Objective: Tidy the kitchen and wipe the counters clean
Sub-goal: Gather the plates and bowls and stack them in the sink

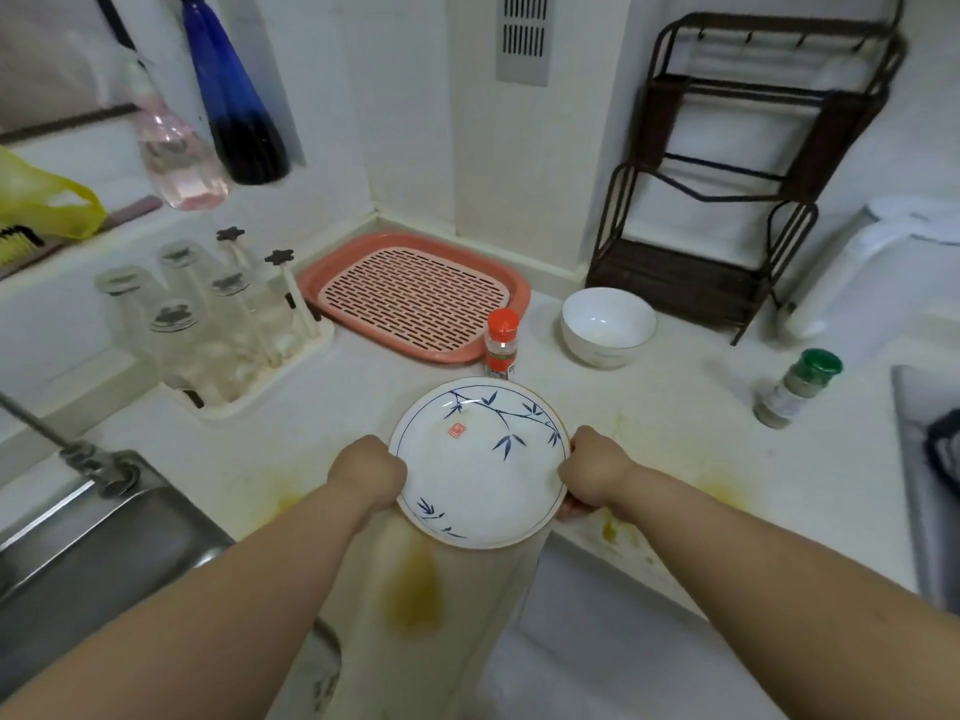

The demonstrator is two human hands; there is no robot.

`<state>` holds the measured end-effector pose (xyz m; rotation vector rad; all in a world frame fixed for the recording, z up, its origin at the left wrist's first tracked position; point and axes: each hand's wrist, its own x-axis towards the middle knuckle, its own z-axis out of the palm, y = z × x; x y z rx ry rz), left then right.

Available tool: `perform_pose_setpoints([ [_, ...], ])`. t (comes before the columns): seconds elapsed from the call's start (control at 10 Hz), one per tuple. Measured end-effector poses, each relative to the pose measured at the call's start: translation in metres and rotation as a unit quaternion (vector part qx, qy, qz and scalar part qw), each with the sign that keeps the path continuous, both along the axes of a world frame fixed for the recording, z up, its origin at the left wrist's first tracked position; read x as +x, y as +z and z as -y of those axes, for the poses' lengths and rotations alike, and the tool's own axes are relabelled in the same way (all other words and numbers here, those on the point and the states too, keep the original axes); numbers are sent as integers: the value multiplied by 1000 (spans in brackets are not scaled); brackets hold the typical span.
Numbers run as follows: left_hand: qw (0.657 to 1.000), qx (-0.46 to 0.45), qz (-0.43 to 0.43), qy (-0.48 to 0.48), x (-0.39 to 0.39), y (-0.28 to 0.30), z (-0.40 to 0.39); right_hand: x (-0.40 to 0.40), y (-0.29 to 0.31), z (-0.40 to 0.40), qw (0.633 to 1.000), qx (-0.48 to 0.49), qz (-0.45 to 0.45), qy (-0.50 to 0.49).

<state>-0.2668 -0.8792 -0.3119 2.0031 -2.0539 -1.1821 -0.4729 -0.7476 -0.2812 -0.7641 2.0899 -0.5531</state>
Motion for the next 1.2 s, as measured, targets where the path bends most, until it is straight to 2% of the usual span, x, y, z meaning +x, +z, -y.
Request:
perform_pose_setpoints([
  [0.3,986,2,-91,-140,-126,22,-65,-86,28,-117,988,7,-48,-145],
  [0.5,973,63,-150,-164,-208,51,-157,-147,37,-204,965,17,-92,-246],
  [0.7,971,69,-153,-170,-261,29,-201,-188,23,-259,962,57,-129,-236],
  [0.9,980,48,-102,-163,-289,8,-210,-212,13,-269,969,97,-134,-185],
  [1.2,976,-15,31,-214,-299,-5,-211,-220,-2,-263,970,99,-99,-199],
])
